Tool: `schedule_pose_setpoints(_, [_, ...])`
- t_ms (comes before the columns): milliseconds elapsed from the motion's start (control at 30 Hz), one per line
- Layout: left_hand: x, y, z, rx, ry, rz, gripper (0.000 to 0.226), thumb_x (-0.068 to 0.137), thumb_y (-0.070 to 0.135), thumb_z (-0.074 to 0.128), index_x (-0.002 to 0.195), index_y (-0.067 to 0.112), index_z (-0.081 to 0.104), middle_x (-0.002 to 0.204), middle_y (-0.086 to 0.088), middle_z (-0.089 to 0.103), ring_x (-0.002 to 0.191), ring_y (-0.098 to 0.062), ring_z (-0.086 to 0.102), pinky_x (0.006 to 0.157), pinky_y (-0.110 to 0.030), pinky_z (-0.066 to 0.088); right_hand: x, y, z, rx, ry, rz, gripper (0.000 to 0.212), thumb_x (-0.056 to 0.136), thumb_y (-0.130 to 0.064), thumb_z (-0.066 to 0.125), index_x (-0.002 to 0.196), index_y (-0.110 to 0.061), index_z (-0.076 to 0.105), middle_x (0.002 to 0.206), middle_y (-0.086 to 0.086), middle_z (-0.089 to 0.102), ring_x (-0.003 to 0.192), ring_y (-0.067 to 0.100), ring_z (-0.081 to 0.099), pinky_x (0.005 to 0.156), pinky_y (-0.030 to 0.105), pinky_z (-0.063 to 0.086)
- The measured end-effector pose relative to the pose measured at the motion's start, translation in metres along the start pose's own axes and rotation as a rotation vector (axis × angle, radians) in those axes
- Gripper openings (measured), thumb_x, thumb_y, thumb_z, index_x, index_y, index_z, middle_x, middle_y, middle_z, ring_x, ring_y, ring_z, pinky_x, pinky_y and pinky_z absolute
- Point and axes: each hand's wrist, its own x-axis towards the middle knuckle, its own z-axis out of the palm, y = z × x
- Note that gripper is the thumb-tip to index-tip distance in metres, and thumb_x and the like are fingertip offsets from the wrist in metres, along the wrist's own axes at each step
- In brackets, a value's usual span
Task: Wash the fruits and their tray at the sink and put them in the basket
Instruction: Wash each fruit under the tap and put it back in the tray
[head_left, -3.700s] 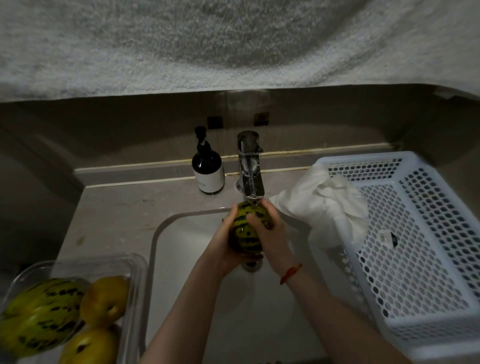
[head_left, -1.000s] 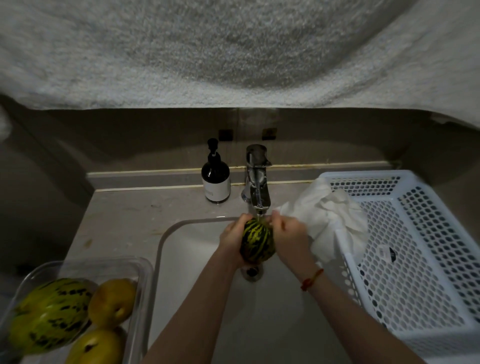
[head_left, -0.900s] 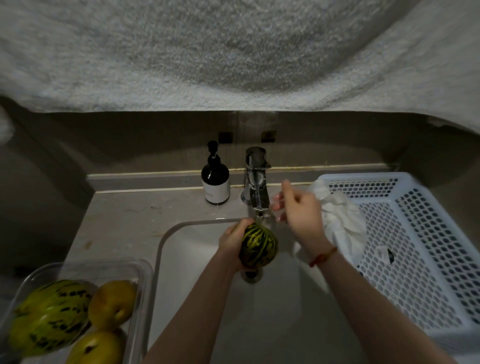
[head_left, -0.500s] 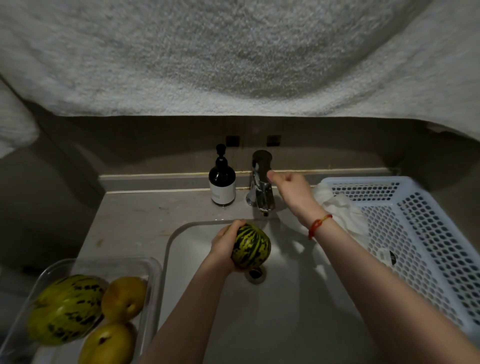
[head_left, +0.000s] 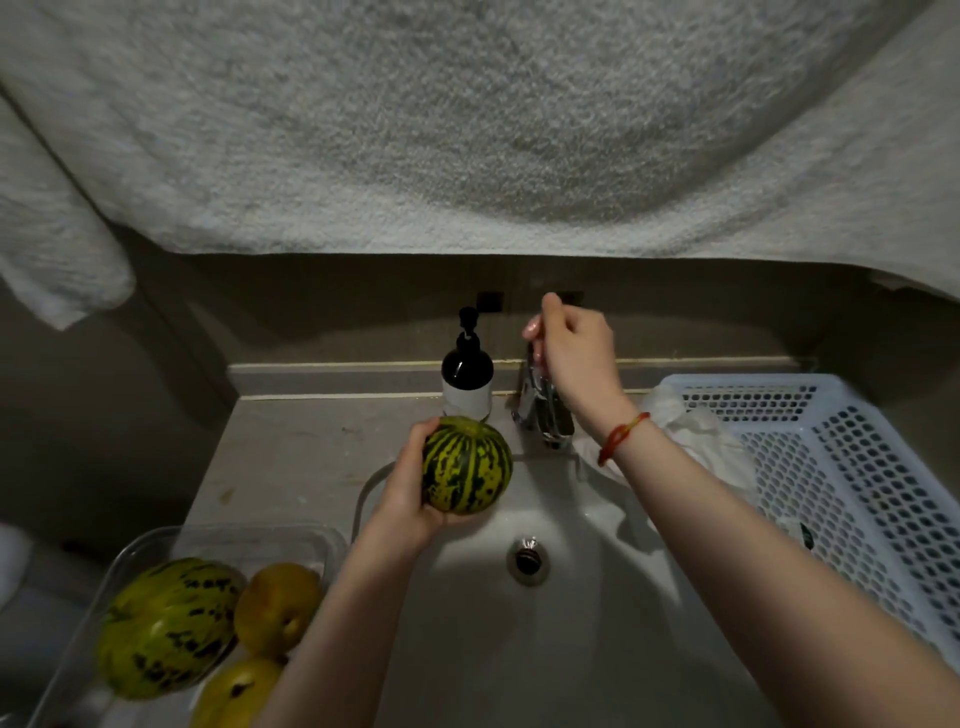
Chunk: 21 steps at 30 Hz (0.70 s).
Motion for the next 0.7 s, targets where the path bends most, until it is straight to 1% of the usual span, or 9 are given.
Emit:
schedule_pose_setpoints(67, [0.001,0.014,0.0,-0.055,-0.024,0.025,0.036,0.083,0.049,0.054,0.097,0.018,0.065,0.09,-0.013,0.07,0.087,-0.031,0.063,0.065,-0.042,0.051,0.01,-0.008,0.012,0.056,-0.071,0.082,0.045,0.099,-0.029,0.04,0.06,-0.017,0.057,0.05,0.0,0.052,0.04,0.008,0.05,0.05,0.022,0.04])
schedule_pose_setpoints(133, [0.003,0.026,-0.001,-0.119,-0.066,0.069,0.039,0.084,0.051,0.051,0.093,0.017,0.066,0.08,-0.013,0.073,0.084,-0.03,0.065,0.064,-0.041,0.052,0.02,-0.012,0.024,-0.025,-0.125,0.124,0.042,0.096,-0.029,0.048,0.058,-0.015,0.058,0.051,0.002,0.055,0.045,0.01,0.053,0.056,0.027,0.047])
schedule_pose_setpoints(200, [0.005,0.037,-0.001,-0.156,-0.104,0.107,0.041,0.085,0.052,0.05,0.093,0.016,0.067,0.078,-0.012,0.074,0.08,-0.029,0.068,0.064,-0.041,0.054,0.032,-0.014,0.035,-0.153,-0.158,0.145,0.039,0.091,-0.031,0.057,0.056,-0.013,0.06,0.061,0.008,0.064,0.062,0.019,0.062,0.074,0.034,0.053])
schedule_pose_setpoints(267, [0.007,0.048,0.004,-0.158,-0.115,0.132,0.041,0.085,0.052,0.049,0.095,0.017,0.066,0.084,-0.013,0.074,0.08,-0.028,0.068,0.065,-0.042,0.055,0.043,-0.013,0.044,-0.237,-0.199,0.157,0.029,0.085,-0.033,0.065,0.074,-0.006,0.069,0.083,0.017,0.07,0.084,0.027,0.066,0.086,0.039,0.053])
schedule_pose_setpoints(300, [0.008,0.052,0.008,-0.152,-0.112,0.137,0.041,0.085,0.052,0.049,0.097,0.017,0.066,0.088,-0.013,0.072,0.083,-0.028,0.067,0.067,-0.043,0.054,0.048,-0.013,0.047,-0.254,-0.226,0.166,0.03,0.083,-0.033,0.068,0.087,-0.003,0.069,0.092,0.019,0.07,0.089,0.029,0.066,0.088,0.04,0.053])
schedule_pose_setpoints(367, [0.009,0.06,0.016,-0.131,-0.101,0.136,0.042,0.084,0.053,0.05,0.101,0.017,0.064,0.094,-0.013,0.069,0.086,-0.029,0.065,0.071,-0.043,0.053,0.054,-0.014,0.051,-0.268,-0.3,0.2,0.036,0.079,-0.033,0.073,0.099,-0.003,0.065,0.098,0.017,0.068,0.078,0.025,0.065,0.076,0.033,0.057])
schedule_pose_setpoints(500, [0.012,0.065,0.028,-0.152,-0.079,0.13,0.052,0.085,0.049,0.051,0.125,0.016,0.056,0.113,-0.018,0.065,0.096,-0.033,0.063,0.082,-0.052,0.049,0.065,-0.012,0.055,-0.314,-0.367,0.243,0.021,0.077,-0.026,0.076,0.08,-0.013,0.06,0.071,0.005,0.061,0.048,0.008,0.051,0.036,0.011,0.042])
schedule_pose_setpoints(600, [0.014,0.057,0.032,-0.171,-0.066,0.195,0.053,0.087,0.044,0.052,0.132,0.017,0.05,0.126,-0.019,0.059,0.108,-0.036,0.06,0.079,-0.052,0.052,0.073,-0.015,0.054,-0.366,-0.4,0.308,0.023,0.079,-0.025,0.074,0.067,-0.015,0.057,0.056,0.001,0.054,0.044,0.009,0.047,0.037,0.014,0.037])
schedule_pose_setpoints(700, [0.016,0.05,0.034,-0.224,-0.055,0.25,0.048,0.09,0.038,0.053,0.132,0.016,0.049,0.129,-0.018,0.057,0.113,-0.036,0.058,0.079,-0.05,0.054,0.078,-0.016,0.056,-0.34,-0.43,0.381,0.023,0.08,-0.021,0.072,0.065,-0.012,0.057,0.052,0.003,0.051,0.036,0.011,0.041,0.038,0.02,0.031])
